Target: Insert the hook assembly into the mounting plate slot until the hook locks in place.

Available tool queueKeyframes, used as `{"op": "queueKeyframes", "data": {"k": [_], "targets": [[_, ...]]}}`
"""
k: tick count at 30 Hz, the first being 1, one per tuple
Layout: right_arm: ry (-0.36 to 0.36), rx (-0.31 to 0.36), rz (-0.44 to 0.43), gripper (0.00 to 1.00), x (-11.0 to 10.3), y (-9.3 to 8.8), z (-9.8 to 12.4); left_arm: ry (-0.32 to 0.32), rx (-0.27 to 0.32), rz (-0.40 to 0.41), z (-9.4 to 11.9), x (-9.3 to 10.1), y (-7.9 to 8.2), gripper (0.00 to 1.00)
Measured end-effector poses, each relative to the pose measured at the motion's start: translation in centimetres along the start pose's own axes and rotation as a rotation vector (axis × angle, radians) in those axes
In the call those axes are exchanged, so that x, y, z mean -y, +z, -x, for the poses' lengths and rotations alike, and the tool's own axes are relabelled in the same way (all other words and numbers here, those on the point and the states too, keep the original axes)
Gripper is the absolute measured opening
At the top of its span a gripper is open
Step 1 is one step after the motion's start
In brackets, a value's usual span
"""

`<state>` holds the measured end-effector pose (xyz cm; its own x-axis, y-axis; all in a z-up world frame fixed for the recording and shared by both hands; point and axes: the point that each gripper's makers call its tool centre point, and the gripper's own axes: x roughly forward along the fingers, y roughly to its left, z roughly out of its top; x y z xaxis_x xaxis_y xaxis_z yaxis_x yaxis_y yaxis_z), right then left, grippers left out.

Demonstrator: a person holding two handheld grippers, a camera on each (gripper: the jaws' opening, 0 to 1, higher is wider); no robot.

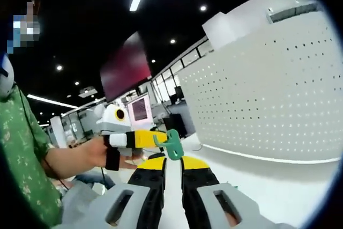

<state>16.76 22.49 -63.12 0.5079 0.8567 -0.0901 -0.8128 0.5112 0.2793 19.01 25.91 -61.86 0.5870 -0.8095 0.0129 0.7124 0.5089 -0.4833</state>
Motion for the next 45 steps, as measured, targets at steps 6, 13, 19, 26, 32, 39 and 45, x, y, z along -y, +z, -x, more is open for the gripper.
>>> {"op": "queueKeyframes", "data": {"k": [6, 13, 19, 26, 32, 39, 45], "targets": [[-0.035, -0.018, 0.071, 0.12, 0.0, 0.1, -0.1, 0.031, -0.006, -0.017, 0.0, -0.4, 0.0, 0.02], [-0.084, -0.040, 0.162, 0.12, 0.0, 0.5, -0.2, 0.058, -0.016, -0.033, -0.1, -0.6, -0.2, 0.02], [-0.131, -0.079, 0.239, 0.13, 0.1, 0.4, -0.3, 0.084, -0.024, -0.059, -0.4, -0.5, -0.2, 0.02], [-0.174, -0.094, 0.318, 0.13, 0.1, 1.0, -0.6, 0.107, -0.033, -0.083, -0.8, -0.4, -0.3, 0.02], [-0.205, -0.108, 0.356, 0.12, 0.4, 1.1, -0.9, 0.111, -0.039, -0.088, -1.0, -0.2, -0.5, 0.02], [-0.247, -0.147, 0.415, 0.11, 1.0, 0.9, -1.4, 0.112, -0.035, -0.082, -1.4, 0.0, -0.5, 0.02], [-0.273, -0.167, 0.444, 0.09, 1.3, 0.7, -1.6, 0.116, -0.038, -0.078, -1.8, 0.1, -0.8, 0.02]]}}
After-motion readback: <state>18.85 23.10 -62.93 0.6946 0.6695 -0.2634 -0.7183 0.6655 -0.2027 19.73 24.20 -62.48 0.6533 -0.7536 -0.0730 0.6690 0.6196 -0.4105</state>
